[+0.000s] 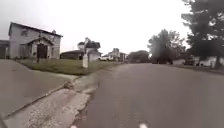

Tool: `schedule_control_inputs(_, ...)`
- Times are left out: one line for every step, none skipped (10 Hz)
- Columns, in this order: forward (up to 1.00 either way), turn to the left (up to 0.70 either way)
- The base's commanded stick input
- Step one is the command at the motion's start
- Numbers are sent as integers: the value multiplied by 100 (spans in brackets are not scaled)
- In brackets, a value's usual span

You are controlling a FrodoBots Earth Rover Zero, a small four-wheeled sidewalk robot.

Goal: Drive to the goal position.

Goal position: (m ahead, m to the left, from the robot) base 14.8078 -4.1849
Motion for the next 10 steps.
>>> schedule_control_inputs(100,0)
schedule_control_inputs(100,0)
schedule_control_inputs(100,0)
schedule_control_inputs(100,0)
schedule_control_inputs(100,0)
schedule_control_inputs(100,-19)
schedule_control_inputs(100,-35)
schedule_control_inputs(100,-38)
schedule_control_inputs(100,-38)
schedule_control_inputs(100,-37)
